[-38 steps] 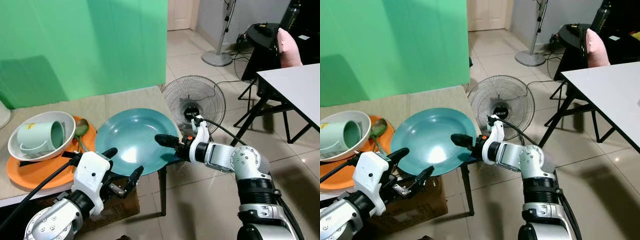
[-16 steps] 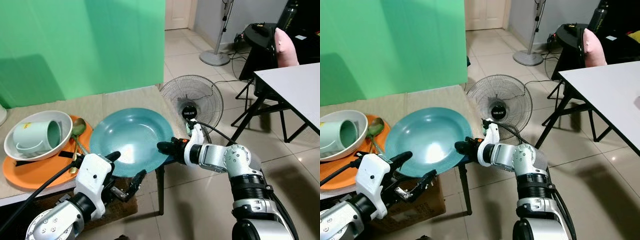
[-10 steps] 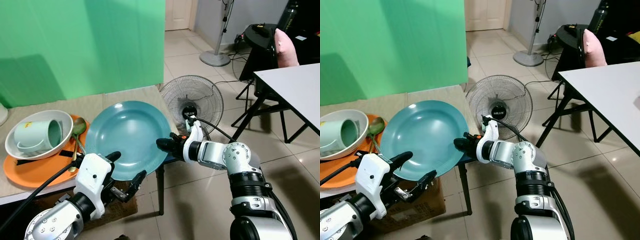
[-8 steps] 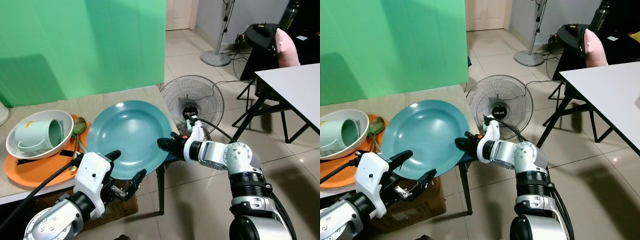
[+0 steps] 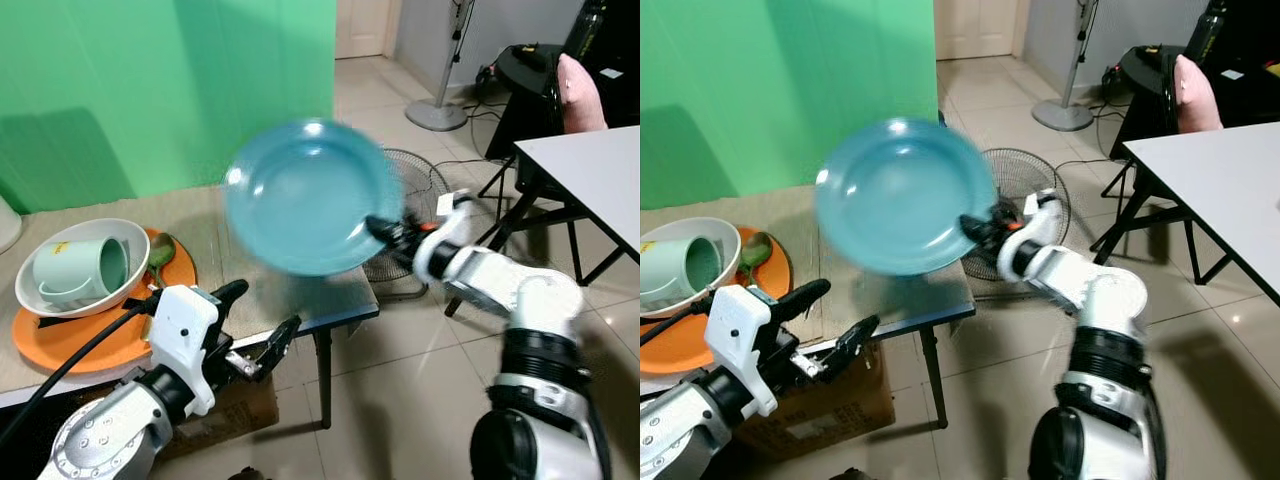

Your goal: Setting the table

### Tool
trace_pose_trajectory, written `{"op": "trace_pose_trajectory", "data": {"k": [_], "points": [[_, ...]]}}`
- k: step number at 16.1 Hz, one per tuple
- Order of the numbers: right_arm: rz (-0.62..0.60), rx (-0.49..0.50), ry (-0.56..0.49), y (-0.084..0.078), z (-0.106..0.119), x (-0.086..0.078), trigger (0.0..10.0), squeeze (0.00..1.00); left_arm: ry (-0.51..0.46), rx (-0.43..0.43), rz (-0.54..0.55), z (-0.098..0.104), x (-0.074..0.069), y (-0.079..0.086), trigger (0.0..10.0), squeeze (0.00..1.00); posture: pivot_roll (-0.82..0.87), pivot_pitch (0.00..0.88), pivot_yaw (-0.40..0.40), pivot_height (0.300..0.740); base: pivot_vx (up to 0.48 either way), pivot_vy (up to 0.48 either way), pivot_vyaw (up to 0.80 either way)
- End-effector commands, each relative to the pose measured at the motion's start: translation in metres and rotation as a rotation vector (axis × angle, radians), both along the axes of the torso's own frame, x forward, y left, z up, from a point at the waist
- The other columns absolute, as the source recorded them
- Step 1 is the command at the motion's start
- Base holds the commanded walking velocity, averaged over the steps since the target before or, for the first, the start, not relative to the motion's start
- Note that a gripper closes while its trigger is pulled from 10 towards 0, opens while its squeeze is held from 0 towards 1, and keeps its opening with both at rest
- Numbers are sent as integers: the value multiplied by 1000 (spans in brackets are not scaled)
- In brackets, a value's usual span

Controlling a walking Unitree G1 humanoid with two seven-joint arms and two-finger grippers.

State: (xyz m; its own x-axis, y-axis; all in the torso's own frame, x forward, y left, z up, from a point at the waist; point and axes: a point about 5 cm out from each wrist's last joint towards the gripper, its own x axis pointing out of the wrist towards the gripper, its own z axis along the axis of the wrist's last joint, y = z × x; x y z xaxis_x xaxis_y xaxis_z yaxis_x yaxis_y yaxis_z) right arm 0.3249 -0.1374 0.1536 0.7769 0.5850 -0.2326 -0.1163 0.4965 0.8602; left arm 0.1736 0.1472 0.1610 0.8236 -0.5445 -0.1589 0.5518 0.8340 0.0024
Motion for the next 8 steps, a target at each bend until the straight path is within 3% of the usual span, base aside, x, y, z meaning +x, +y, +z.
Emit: {"op": "trace_pose_trajectory", "data": {"k": [1, 2, 4, 8], "points": [[-68, -125, -180, -18, 27, -1, 10000, 0, -39, 10, 35, 4, 5, 1, 10000, 0, -22, 0, 33, 740, 0, 0, 0], [-93, -192, -227, -24, 32, -4, 10000, 0, -56, 23, 63, 5, 9, 0, 10000, 0, -28, 0, 35, 740, 0, 0, 0], [-261, -314, -320, -48, 39, -18, 10000, 0, -130, 71, 202, 2, 30, -3, 10000, 0, -50, 0, 45, 740, 0, 0, -788], [-446, -303, -274, -72, 28, -46, 10000, 0, -188, 88, 350, 5, 47, 1, 10000, 0, -78, 0, 66, 740, 0, 0, -786]]}}
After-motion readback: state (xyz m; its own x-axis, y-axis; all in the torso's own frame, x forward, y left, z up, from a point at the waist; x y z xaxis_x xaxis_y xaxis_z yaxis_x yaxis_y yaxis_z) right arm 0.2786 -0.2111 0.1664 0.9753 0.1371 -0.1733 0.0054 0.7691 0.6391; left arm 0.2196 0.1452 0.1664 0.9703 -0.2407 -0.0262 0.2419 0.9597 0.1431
